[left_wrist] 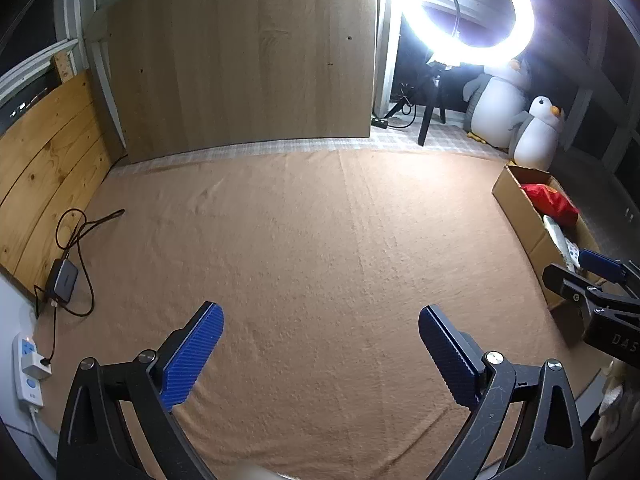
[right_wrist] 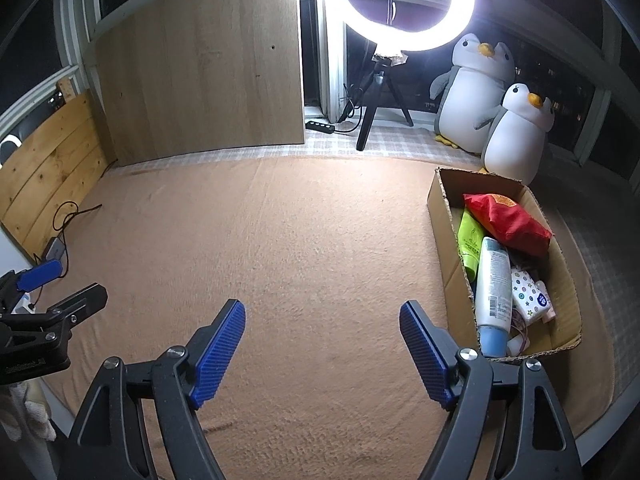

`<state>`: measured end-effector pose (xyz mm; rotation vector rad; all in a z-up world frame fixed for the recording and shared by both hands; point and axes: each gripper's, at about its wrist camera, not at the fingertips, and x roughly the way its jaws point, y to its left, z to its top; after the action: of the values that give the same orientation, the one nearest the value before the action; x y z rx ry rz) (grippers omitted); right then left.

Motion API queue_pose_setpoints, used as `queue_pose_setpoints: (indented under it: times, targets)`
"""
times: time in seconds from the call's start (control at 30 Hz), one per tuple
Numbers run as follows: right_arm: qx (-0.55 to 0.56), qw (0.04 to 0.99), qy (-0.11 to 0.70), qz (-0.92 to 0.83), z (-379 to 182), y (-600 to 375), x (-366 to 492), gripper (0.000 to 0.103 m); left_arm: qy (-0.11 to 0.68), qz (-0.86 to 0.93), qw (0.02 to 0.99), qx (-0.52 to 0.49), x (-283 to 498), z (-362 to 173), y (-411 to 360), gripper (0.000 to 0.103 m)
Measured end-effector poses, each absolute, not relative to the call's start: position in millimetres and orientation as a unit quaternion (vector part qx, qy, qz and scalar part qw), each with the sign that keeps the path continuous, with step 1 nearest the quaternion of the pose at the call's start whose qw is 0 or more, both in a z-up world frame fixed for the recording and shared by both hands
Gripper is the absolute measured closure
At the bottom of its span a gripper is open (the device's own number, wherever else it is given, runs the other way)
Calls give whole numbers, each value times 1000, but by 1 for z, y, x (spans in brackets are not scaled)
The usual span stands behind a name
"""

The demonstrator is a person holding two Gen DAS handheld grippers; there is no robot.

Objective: Organize objects

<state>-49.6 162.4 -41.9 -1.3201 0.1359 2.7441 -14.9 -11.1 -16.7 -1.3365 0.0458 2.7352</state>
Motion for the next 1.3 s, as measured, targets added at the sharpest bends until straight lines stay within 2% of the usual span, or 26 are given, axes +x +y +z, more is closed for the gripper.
queue_pose_setpoints:
  times: [1.3]
  targets:
    - [-436,44,64,896,-46,167,-50,26,24,893,47,-446,-20,-24,-9,2]
